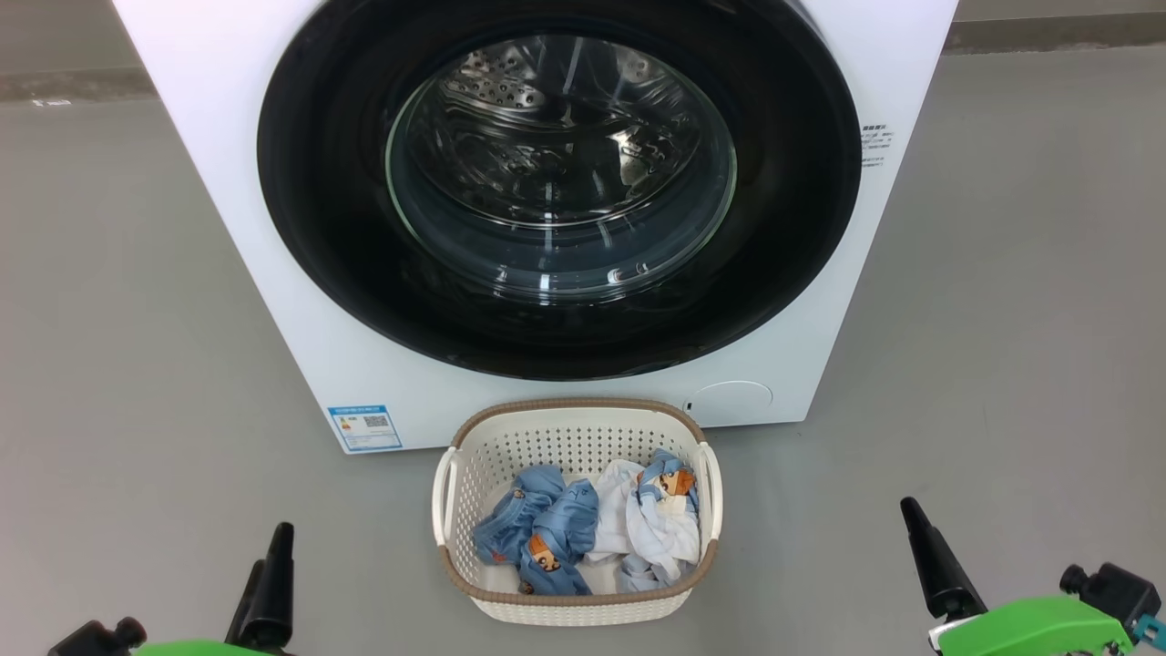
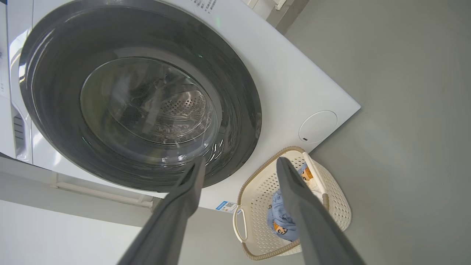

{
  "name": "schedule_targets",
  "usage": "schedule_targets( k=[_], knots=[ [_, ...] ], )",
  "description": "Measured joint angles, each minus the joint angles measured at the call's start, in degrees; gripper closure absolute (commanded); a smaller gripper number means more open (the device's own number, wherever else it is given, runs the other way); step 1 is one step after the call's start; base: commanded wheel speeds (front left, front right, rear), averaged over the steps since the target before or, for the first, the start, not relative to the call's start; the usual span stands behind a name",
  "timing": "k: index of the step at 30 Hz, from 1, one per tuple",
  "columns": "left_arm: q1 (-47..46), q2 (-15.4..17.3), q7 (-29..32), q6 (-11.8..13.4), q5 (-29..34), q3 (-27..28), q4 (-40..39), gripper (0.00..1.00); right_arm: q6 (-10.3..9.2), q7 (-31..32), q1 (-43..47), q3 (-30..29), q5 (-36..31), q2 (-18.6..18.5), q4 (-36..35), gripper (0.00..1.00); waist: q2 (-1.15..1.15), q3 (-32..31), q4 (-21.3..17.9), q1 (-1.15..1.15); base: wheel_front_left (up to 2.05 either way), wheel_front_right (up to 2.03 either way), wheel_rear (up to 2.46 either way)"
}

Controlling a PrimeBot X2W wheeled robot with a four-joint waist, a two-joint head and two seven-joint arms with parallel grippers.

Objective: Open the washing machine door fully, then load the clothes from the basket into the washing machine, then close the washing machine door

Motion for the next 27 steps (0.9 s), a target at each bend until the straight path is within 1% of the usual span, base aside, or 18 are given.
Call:
schedule_targets(
  k=[16, 17, 27],
  knots=[
    [0.08, 0.87, -2.49, -0.01, 12.04, -1.44, -0.66, 0.0, 0.0, -2.52, -0.74, 1.15, -13.1, -1.07, 0.46, 0.0, 0.0, 0.0, 0.21, 0.0, 0.0, 0.0, 0.0],
    [0.1, 0.87, -2.83, -0.01, 13.6, -1.56, -0.81, 0.0, 0.0, -3.0, -0.75, 1.31, -14.41, -1.11, 0.46, 0.0, 0.0, -0.02, 0.24, 0.0, 0.0, 0.0, 0.0],
    [0.29, 1.24, -4.56, -0.07, 19.79, -1.92, -1.44, 0.0, 0.0, -4.58, -0.81, 2.27, -21.28, -1.7, 0.46, 0.0, 0.0, -0.01, 0.3, 0.0, 0.0, 0.0, 0.0]
  ],
)
